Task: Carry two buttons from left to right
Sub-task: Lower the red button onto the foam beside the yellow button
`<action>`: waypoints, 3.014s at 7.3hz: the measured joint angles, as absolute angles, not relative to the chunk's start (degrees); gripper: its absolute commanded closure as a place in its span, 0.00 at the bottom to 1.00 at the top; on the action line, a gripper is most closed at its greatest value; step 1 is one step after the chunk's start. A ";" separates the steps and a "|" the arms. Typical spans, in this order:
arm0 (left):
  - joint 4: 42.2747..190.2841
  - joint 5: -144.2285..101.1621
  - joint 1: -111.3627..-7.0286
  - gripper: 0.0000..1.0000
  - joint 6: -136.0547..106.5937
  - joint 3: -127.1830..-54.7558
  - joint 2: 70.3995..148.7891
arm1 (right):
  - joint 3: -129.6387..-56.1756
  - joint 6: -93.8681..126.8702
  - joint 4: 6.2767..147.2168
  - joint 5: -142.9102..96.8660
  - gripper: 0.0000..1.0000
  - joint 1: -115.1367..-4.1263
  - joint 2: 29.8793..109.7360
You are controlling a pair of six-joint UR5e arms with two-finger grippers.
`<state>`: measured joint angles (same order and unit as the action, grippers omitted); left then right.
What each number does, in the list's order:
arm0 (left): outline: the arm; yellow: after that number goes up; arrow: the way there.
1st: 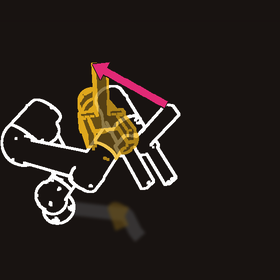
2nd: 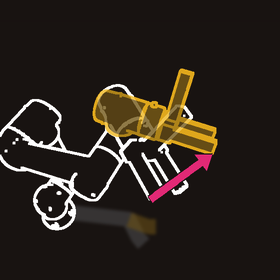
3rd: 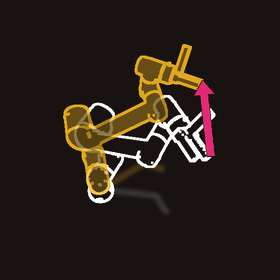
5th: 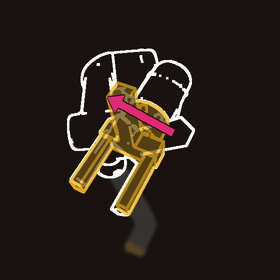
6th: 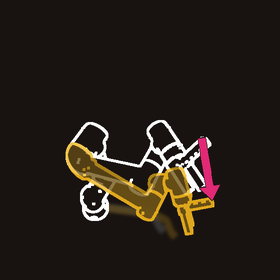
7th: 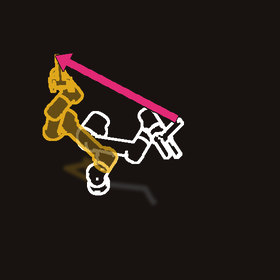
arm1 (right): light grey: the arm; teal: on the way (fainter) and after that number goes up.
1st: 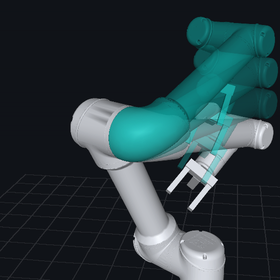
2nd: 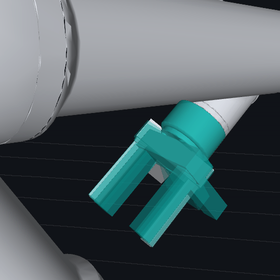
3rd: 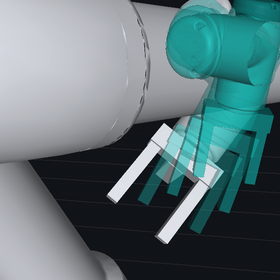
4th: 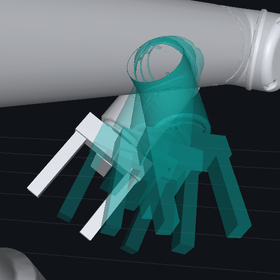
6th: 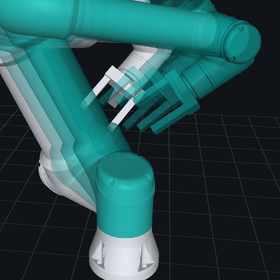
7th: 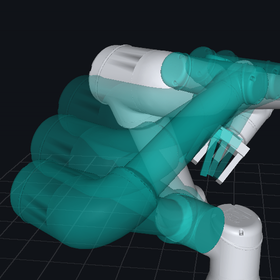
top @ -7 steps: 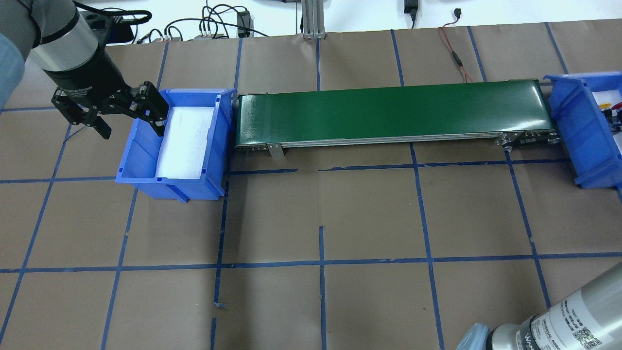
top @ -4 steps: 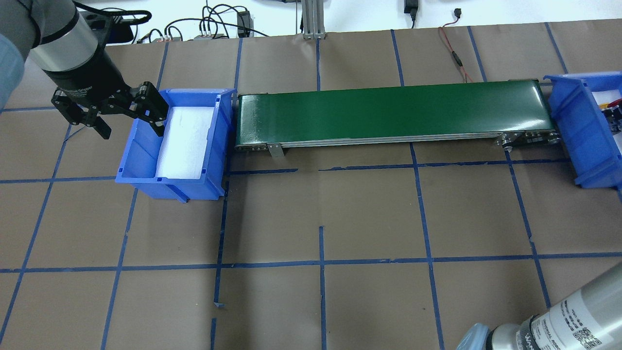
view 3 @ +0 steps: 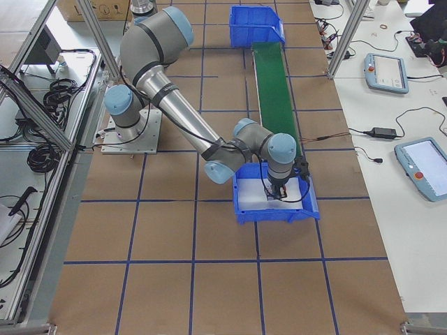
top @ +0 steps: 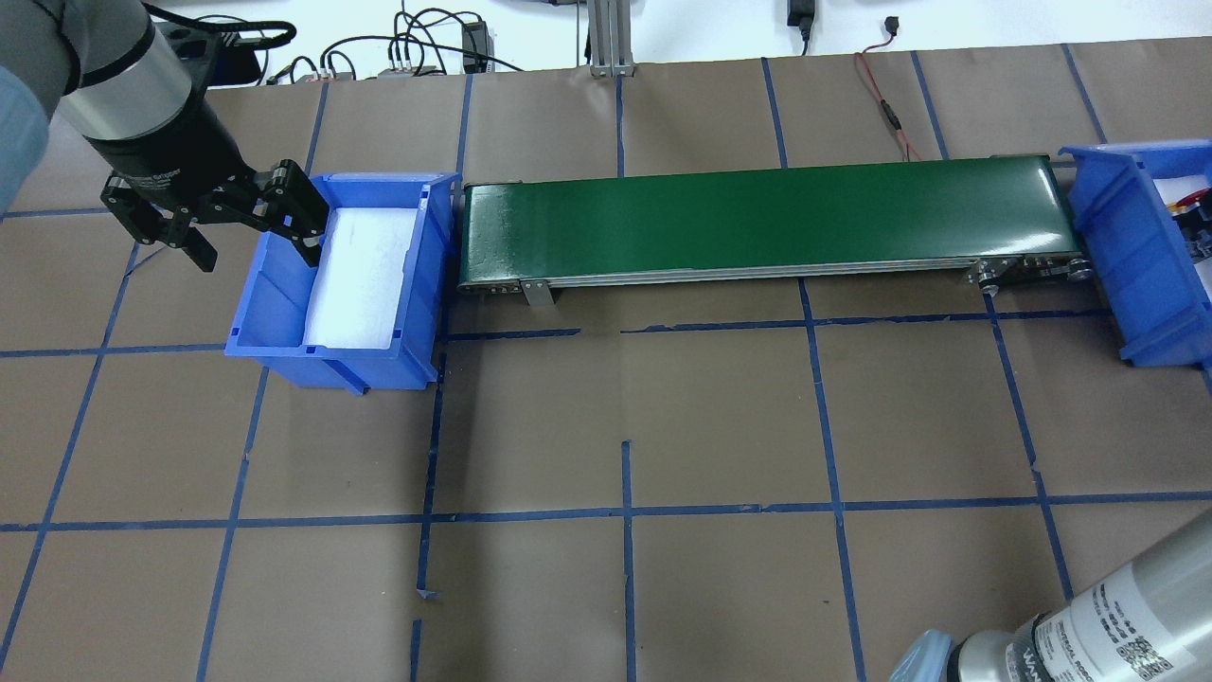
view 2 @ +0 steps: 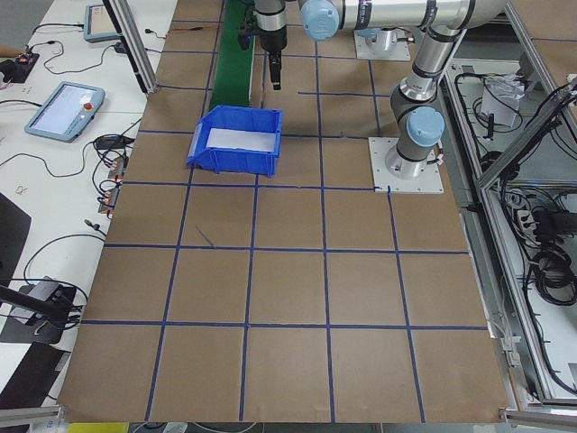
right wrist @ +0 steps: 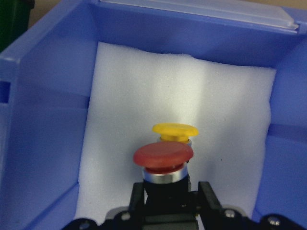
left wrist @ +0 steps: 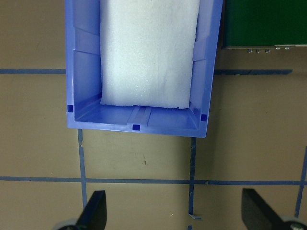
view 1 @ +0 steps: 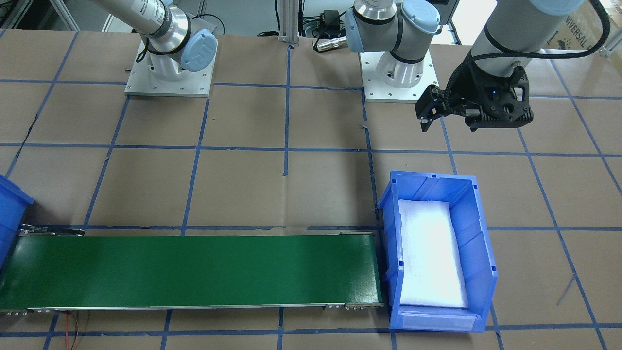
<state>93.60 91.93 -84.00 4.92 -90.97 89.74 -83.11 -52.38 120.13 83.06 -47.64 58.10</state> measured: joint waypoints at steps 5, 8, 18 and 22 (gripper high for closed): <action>93.60 91.93 -83.97 0.00 4.92 -90.95 89.74 | -83.25 -52.49 120.78 83.29 0.84 -47.64 57.68; 93.61 91.99 -83.88 0.00 4.94 -90.83 89.74 | -82.94 -52.58 121.22 83.62 0.85 -47.64 57.66; 93.59 91.98 -83.70 0.00 5.01 -90.73 89.74 | -83.53 -52.64 123.37 82.95 0.03 -47.64 57.55; 93.54 92.04 -83.54 0.00 5.01 -90.71 89.74 | -83.61 -51.36 123.93 83.12 0.00 -47.64 58.53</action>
<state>93.54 92.04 -83.54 5.01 -90.71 89.74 -83.61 -51.36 123.93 83.12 -47.64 58.53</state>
